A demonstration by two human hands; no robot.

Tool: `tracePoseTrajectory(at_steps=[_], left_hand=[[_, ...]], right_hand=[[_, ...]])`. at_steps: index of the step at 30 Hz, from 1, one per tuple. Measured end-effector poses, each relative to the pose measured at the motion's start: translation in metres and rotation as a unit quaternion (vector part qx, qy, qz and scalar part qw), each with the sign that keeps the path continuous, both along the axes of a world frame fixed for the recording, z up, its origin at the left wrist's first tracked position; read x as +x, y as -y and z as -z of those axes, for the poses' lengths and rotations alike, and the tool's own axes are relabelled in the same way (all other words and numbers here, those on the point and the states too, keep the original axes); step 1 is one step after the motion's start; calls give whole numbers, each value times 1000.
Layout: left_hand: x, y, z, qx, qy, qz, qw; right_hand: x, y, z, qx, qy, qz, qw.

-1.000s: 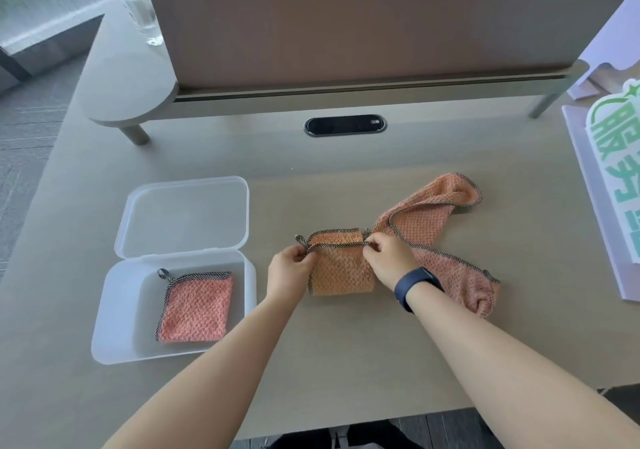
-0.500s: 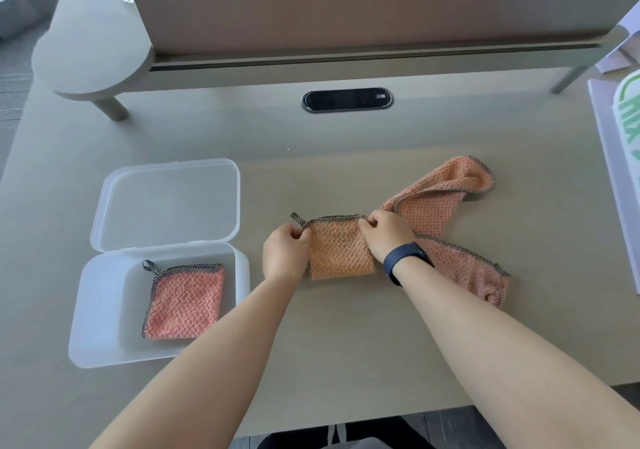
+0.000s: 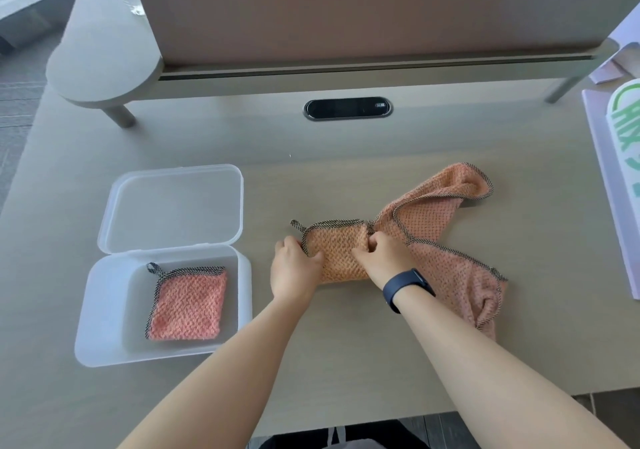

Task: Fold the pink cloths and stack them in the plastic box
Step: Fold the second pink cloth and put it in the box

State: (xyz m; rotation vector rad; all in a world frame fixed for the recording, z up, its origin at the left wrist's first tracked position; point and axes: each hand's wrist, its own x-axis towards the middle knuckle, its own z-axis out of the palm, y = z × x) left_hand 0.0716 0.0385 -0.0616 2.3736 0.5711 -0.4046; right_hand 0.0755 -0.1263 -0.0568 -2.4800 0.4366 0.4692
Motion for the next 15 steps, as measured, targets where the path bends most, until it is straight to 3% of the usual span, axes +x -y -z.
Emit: tracePoseTrajectory(at_steps=[9,15], left_hand=[[13,-8,1,-34,-35,50,998],[7,-20,-19,-175,-5,-4,984]], right_hand=[[-1,1,4,17,22,-27,999],[-16,-9,-23,111,107,12,988]])
